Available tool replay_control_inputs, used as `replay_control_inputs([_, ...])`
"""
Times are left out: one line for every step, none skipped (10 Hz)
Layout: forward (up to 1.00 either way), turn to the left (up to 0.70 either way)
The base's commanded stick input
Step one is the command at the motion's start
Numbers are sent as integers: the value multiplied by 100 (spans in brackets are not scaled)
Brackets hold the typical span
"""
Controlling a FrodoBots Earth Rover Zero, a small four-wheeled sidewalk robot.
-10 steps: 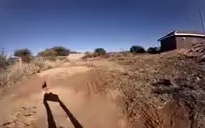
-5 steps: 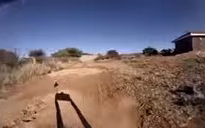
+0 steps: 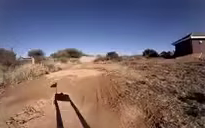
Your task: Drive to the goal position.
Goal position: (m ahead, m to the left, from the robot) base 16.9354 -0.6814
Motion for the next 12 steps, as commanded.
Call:
replay_control_inputs([50, 0])
replay_control_inputs([50, 0])
replay_control_inputs([50, 0])
replay_control_inputs([50, 0])
replay_control_inputs([50, 0])
replay_control_inputs([50, 0])
replay_control_inputs([50, 0])
replay_control_inputs([50, 0])
replay_control_inputs([50, 0])
replay_control_inputs([50, 0])
replay_control_inputs([50, 0])
replay_control_inputs([50, 0])
